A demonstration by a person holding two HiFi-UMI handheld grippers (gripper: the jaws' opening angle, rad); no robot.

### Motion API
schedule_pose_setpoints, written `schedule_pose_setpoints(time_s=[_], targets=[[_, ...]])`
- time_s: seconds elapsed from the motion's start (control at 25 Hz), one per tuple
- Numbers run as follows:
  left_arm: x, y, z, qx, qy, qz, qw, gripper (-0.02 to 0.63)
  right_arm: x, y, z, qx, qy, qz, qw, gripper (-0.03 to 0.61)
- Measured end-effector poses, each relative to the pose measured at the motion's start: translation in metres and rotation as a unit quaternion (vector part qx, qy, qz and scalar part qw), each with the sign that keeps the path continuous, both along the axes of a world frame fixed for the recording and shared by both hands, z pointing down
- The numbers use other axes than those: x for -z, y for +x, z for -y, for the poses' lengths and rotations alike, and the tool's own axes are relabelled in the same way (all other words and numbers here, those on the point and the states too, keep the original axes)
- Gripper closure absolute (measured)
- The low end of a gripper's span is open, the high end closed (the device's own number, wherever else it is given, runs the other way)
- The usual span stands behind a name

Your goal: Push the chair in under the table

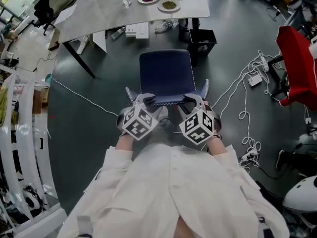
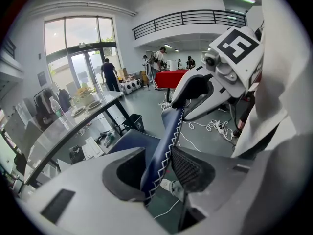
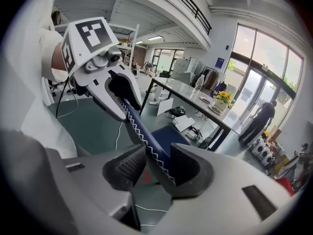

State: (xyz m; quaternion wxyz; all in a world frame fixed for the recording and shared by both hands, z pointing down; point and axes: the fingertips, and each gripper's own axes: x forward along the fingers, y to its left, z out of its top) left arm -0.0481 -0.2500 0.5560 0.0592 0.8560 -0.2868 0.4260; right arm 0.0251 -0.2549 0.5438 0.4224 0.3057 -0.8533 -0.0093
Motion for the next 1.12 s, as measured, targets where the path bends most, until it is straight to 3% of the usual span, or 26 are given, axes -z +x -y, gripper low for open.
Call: schedule_pose_setpoints(time_s=[0.56,1.12], targets=[[0.008,-0.021,0.121,-0.018,-0.012,-0.003,0.9997,0.443,0.007,-0.020,0.118,-0.015,-0.031,-0.004,0.999,0.428],[0.012,-0.033,0.197,-0.027,0.003,-0.004,0.9996,0.443,0.011,-0.033,0.195,-0.028,-0.019,-0.009,0.999,0.426]])
